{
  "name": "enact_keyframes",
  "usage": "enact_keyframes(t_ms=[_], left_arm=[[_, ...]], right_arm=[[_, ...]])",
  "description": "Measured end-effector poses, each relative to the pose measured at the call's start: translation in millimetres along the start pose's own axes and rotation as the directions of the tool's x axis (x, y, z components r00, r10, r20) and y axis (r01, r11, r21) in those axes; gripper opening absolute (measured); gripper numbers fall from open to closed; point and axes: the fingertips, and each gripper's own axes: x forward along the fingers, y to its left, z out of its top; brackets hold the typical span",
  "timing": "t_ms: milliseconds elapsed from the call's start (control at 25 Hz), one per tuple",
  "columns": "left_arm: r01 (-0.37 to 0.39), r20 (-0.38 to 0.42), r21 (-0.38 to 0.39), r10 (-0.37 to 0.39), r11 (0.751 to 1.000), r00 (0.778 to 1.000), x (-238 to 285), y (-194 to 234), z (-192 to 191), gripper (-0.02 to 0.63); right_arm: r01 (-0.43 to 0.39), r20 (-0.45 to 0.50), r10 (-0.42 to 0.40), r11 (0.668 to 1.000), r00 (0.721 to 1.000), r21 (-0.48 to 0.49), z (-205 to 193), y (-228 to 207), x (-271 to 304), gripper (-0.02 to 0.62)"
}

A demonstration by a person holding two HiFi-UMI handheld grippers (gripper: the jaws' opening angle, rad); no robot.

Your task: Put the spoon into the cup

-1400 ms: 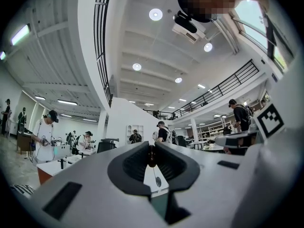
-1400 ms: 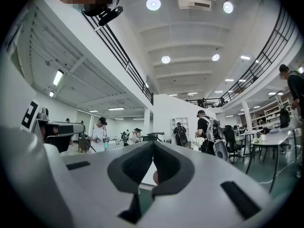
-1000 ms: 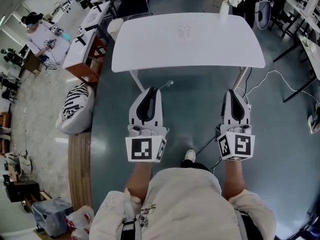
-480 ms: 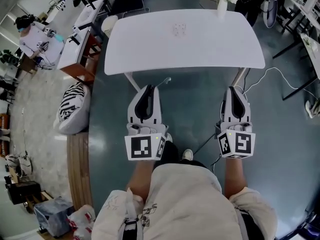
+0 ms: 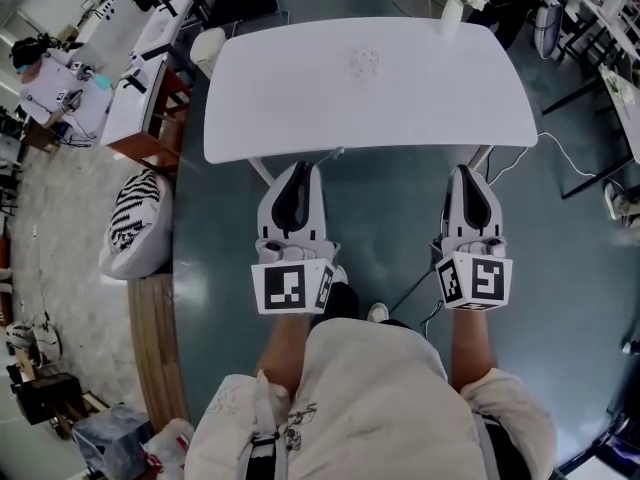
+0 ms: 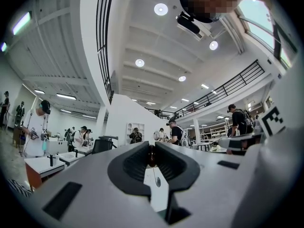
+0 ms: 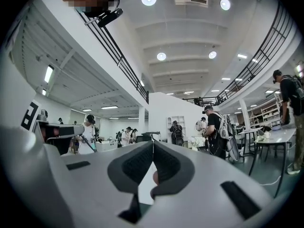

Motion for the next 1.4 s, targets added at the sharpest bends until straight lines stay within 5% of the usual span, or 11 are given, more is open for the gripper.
enact_keyframes(t_ms=[600, 1040, 1400], left_arm=[[0.093, 0.005, -0.081, -0.093, 0.992, 0.996, 73, 112, -7, 0.037], [0.138, -0.008, -0.134, -0.14, 0.981, 0.99, 115, 131, -26, 0.037], [0.115, -0.034, -0.135, -0.12, 0.984, 0.992, 178, 131, -48, 0.037]], right_arm=[[0.069, -0.026, -0.071, 0.995, 0.997, -0.071, 5, 69, 105, -0.011], [0.101, -0.046, -0.105, 0.991, 0.993, -0.087, -8, 73, 141, -0.011], [0.09, -0.063, -0.095, 0.993, 0.994, -0.07, -26, 35, 197, -0.011]])
